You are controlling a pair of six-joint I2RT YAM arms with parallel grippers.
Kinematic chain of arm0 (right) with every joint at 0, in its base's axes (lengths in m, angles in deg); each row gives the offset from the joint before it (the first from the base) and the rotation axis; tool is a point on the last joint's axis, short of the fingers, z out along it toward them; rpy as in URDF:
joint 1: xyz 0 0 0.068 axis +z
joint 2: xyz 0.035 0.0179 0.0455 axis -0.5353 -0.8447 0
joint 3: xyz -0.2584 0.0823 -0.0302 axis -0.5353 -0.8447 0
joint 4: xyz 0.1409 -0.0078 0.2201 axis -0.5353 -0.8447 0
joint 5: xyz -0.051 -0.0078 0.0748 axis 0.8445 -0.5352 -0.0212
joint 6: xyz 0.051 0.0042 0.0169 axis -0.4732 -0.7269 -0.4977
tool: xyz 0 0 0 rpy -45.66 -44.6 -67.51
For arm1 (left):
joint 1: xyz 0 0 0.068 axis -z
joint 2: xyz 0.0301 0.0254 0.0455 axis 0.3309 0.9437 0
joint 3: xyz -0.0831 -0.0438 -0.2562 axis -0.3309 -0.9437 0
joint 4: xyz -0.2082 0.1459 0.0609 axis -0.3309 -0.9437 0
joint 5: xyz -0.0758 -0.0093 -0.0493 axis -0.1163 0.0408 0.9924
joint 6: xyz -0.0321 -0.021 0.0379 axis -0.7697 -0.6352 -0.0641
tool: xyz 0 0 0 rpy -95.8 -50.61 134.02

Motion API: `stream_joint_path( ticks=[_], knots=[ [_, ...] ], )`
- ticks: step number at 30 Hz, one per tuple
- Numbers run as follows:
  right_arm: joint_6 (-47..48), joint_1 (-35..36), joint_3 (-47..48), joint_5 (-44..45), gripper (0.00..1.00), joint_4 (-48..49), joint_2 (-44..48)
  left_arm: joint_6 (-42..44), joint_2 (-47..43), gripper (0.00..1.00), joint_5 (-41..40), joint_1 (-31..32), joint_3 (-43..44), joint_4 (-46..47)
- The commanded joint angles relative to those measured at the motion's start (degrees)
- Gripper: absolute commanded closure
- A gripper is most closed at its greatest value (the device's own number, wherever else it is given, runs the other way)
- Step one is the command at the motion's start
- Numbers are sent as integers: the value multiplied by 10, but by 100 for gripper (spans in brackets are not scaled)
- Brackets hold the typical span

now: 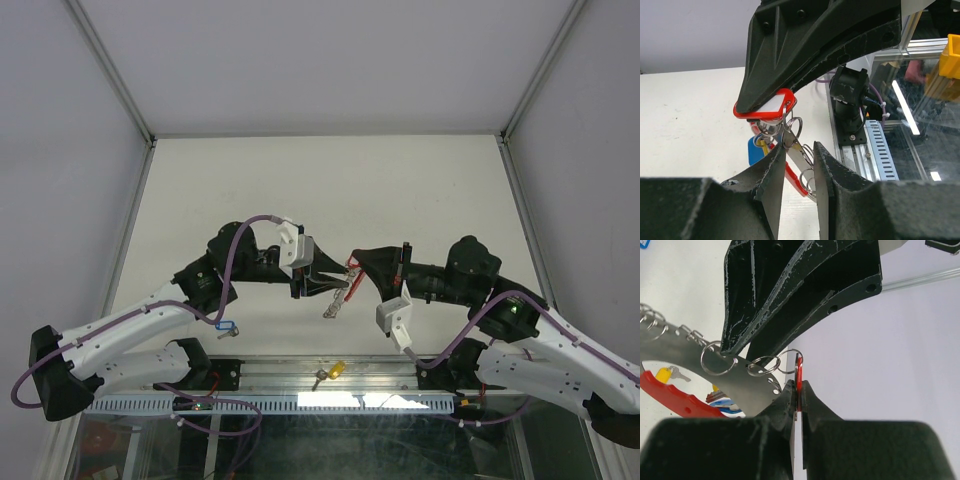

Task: Put the keys on the keyring

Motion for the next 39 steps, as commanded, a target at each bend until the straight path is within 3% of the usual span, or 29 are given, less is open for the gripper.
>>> stream_joint_path(
  ticks=[1, 19, 28, 39],
  knots=[
    [1, 1, 31, -8, 100, 56, 4, 9, 0, 73, 27, 1, 31, 14],
    [6, 1, 38, -17, 100, 38, 5, 11, 4, 66, 79, 0, 38, 11],
    [6, 1, 41, -27, 100, 29, 5, 23, 8, 79, 54, 1, 46, -8],
    [4, 1, 40, -38, 100, 29, -4, 29, 17, 83, 47, 0, 52, -17]
  ],
)
